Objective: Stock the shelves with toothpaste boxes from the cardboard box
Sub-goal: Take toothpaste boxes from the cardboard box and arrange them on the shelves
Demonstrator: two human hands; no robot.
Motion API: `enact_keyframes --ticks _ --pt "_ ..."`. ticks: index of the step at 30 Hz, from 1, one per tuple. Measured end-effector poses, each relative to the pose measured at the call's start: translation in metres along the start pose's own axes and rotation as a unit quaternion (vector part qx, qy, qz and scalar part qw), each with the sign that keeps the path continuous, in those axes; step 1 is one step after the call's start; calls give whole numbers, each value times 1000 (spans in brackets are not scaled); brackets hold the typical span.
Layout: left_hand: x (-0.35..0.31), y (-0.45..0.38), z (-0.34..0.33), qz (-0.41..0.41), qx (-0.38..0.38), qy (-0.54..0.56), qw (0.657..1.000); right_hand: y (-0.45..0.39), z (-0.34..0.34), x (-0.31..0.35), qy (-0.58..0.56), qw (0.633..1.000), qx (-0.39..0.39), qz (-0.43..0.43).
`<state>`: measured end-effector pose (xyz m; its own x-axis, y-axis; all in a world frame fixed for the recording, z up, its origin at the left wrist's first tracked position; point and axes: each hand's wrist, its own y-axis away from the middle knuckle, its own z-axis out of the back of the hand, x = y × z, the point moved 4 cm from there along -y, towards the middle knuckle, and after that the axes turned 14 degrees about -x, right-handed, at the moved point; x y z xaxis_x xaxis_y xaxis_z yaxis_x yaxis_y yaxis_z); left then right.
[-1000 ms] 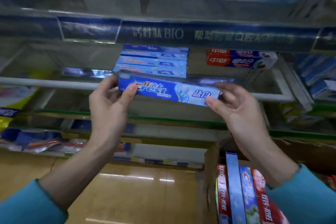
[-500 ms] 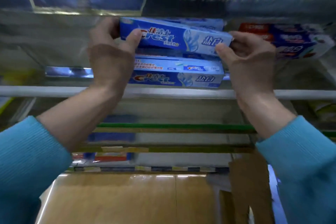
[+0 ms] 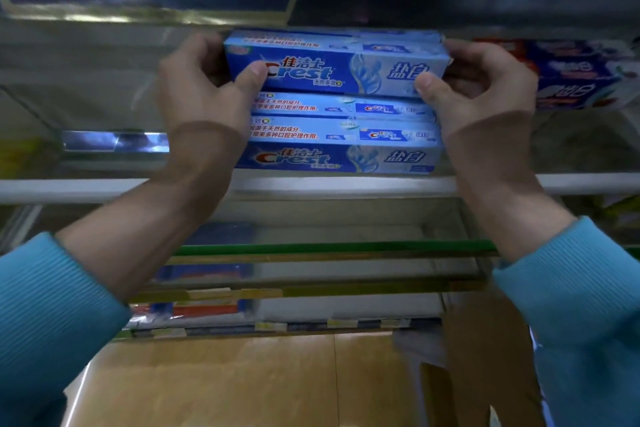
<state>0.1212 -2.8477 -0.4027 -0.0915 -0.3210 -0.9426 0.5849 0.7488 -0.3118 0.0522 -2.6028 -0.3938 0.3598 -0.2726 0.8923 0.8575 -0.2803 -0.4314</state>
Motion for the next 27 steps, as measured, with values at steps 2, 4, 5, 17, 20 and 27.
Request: enact_keyframes --ticks 2,4,5,17,20,27 --pt "1 1 -1 5 -5 4 1000 0 0 -1 -4 1000 4 -3" --pt "2 1 -2 14 -9 3 1000 0 -1 -2 -4 1000 3 -6" --pt "2 1 -3 17 -13 0 1000 -1 -1 -3 -2 1000 0 -7" --pt "-1 20 4 11 14 4 1000 1 10 -16 -13 997 32 -74" --pt "-12 41 10 -11 -13 -83 996 1 31 -12 19 994 46 -92" --pt "-49 139 4 -122 -29 -132 983 -5 139 -20 52 993 58 -92"
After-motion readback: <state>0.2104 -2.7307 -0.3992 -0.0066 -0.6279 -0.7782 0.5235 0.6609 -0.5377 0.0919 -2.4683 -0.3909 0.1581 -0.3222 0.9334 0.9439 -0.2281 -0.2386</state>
